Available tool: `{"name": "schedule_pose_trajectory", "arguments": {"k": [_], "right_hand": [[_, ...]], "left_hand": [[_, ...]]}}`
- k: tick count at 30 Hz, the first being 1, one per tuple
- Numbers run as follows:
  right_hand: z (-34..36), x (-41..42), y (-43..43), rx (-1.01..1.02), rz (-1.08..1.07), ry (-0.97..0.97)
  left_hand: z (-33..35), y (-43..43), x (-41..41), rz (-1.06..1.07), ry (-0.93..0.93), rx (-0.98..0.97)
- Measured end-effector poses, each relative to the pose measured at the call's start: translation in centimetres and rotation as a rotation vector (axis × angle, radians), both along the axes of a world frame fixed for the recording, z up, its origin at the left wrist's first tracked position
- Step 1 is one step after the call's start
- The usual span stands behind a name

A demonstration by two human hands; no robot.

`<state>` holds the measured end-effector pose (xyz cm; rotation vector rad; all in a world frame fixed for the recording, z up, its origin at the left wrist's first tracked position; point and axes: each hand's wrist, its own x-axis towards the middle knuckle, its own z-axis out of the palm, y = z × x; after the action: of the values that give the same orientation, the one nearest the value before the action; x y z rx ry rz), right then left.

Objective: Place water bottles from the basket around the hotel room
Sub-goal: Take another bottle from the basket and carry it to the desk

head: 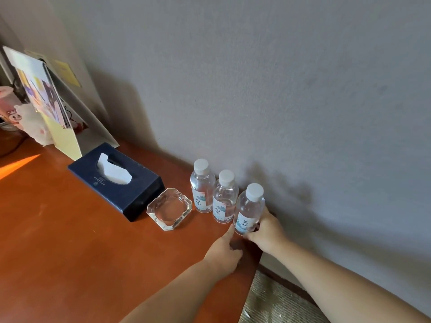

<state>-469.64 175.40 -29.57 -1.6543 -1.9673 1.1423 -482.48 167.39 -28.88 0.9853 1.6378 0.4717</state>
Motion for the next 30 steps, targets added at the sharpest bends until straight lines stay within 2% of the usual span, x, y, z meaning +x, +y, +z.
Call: {"name": "schedule_pose_trajectory", "arguments": {"k": [2, 3, 6, 9, 12, 15, 21, 25, 28, 30], "right_hand": [[0.2, 0.1, -0.8, 0.014, -0.036, -0.051], [0.3, 0.3, -1.3, 0.002, -0.061, -0.068], [1.0, 1.3, -3.0, -0.040, -0.098, -0.070], [2.6, 3.3, -4.2, -0.095, -0.080, -0.100], [5.1, 6.3, -4.9, -0.162, -0.045, -0.157], [8.2, 10.4, -6.2, -0.144, -0.051, -0.231], [12.8, 22.2, -13.1, -0.126, -0.216, -0.304], [13.7, 31.1, -22.1, -0.220, -0.413, -0.312], [14.1, 37.2, -30.7, -0.245, -0.613, -0.295], [14.4, 41.0, -37.1, -0.241, -0.721, -0.317]], "left_hand": [[0.2, -0.1, 0.1, 0.034, -0.009, -0.038], [0.3, -0.3, 0.2, 0.036, 0.046, -0.035], [1.5, -0.5, 0.6, 0.010, 0.341, 0.021], [3.6, 0.4, 1.4, -0.049, 0.353, 0.075], [6.1, 1.7, 3.1, -0.254, 0.357, 0.135], [8.3, 2.5, 6.4, -0.522, 0.459, 0.220], [11.9, 1.8, 16.7, -0.983, 0.638, 0.285], [13.6, -2.9, 27.6, -1.156, 0.562, 0.337], [14.3, -8.9, 36.7, -1.287, 0.424, 0.375], [14.7, -14.1, 42.5, -1.418, 0.395, 0.438]]}}
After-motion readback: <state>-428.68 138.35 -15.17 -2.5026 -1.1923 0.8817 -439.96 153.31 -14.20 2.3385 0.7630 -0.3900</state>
